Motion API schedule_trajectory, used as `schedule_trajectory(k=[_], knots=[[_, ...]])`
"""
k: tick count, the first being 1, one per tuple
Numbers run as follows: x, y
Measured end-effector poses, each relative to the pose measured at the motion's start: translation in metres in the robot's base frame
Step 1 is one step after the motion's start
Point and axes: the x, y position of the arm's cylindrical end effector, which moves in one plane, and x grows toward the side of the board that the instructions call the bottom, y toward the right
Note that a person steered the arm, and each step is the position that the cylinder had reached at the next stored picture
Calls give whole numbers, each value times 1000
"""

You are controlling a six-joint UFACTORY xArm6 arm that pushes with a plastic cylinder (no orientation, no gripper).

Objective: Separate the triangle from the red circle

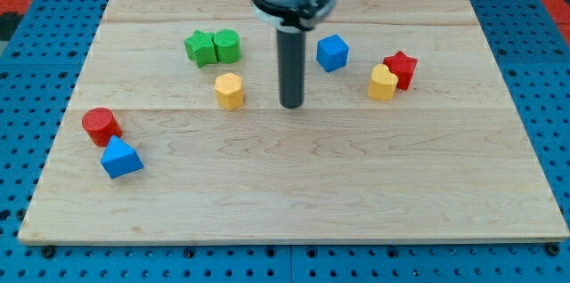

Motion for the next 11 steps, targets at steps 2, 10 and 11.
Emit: schedule_trajectory(k=[2, 10, 11], knots=[[40, 42], [84, 126], [85, 114]])
